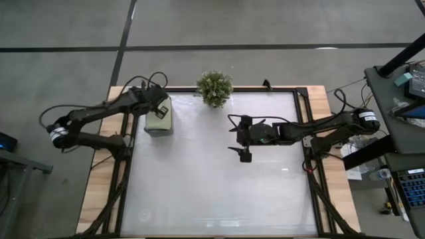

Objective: Fold microfiber towels
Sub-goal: Put the green microfiber cloth into the black bin, then return to Home Position

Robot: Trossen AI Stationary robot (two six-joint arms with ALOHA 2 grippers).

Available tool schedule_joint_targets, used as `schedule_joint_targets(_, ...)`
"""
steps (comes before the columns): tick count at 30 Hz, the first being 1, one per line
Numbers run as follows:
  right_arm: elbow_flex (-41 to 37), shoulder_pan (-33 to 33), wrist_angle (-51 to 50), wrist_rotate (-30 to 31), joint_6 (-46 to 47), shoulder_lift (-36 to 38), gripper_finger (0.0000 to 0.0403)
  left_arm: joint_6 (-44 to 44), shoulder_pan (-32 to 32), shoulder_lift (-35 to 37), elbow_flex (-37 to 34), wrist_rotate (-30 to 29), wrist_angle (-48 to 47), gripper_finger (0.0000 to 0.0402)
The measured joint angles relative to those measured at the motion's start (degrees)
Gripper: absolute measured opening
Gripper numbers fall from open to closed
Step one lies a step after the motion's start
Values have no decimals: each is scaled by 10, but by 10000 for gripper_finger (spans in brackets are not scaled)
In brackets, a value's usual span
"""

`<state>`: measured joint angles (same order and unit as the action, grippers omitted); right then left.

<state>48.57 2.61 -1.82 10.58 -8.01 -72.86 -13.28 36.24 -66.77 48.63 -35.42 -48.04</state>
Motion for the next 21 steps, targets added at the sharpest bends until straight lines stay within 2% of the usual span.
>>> schedule_joint_targets(3, -22, 0, 37, 0, -27, 3, 326, -20, -43, 44, 6, 2, -1, 0)
schedule_joint_targets(5, -42, 0, 56, -1, -48, 10, 326, -39, -94, 78, 4, 3, 7, 0)
schedule_joint_targets(12, -96, -9, 72, -37, -78, 64, 325, -54, -345, 181, -30, 5, 50, 0)
schedule_joint_targets(17, -133, -15, 86, -51, -78, 129, 325, -27, -517, 250, -89, -1, 105, 0)
schedule_joint_targets(21, -172, -15, 126, -66, -80, 182, 325, -24, -596, 313, -153, -44, 176, 0)
